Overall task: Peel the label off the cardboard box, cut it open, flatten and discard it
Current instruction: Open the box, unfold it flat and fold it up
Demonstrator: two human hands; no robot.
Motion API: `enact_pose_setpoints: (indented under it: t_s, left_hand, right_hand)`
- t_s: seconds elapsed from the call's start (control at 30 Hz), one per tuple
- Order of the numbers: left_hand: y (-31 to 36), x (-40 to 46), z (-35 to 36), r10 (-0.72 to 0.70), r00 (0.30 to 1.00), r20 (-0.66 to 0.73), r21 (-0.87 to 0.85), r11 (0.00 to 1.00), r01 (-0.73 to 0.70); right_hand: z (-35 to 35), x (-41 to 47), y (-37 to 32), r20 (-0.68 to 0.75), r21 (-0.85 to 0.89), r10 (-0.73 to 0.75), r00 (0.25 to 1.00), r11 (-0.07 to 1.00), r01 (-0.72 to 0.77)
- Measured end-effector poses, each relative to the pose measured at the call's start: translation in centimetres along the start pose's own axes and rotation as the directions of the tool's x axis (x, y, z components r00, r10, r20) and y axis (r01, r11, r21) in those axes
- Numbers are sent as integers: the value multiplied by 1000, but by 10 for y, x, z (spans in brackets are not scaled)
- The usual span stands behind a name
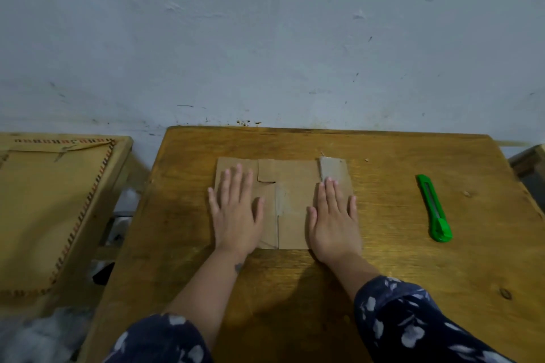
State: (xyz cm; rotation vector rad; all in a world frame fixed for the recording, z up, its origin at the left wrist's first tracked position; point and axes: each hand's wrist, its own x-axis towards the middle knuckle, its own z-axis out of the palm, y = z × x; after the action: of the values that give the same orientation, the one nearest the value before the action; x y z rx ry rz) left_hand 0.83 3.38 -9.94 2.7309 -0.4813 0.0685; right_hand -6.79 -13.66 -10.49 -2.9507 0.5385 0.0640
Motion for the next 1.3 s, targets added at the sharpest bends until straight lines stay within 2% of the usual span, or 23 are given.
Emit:
enact_pose_setpoints:
  t_s: [0.07, 0.17, 0.37, 0.47, 0.6, 0.67, 0.8, 0.93, 1.13, 1.3]
  left_hand:
    - [-16, -2, -6, -103, 993, -58, -80, 992, 98]
    - [-39, -5, -16, -232, 972, 21, -273, 934, 229]
    - [-38, -14, -31, -190, 968, 164, -426, 872, 243]
    - [-39, -14, -24, -149, 978, 143, -586, 784, 205]
    - [-29, -12, -11, -228, 966, 124, -703, 667, 248]
    - [-21, -15, -8, -227, 971, 74, -720, 662, 210]
    - [6, -22, -14, -259, 961, -94, -667, 733, 132]
    - [30, -22, -15, -215, 965, -150, -664, 745, 63]
    - [51, -22, -5, -134, 979, -151, -672, 741, -2]
    - [78, -22, 7, -165, 981, -104, -628, 775, 64]
  right_hand:
    - [0, 0, 1, 0, -7, 2, 1000, 1000, -2]
    - [-1, 0, 1, 2, -15, -2, 1000, 1000, 2]
    - [-1, -1, 0, -7, -11, -7, 1000, 1000, 6]
    - [-1, 0, 0, -11, -15, -4, 1000, 1000, 4]
    - [0, -1, 1, -10, -2, -4, 1000, 1000, 3]
    - [-1, -2, 1, -9, 1, -4, 1000, 1000, 4]
    - [-1, -1, 2, -6, 2, -5, 1000, 1000, 5]
    - [2, 0, 3, -26, -7, -7, 1000, 1000, 7]
    - [2, 0, 4, -40, 18, -20, 999, 1000, 21]
    - [-6, 2, 12, -37, 171, -41, 998, 984, 47]
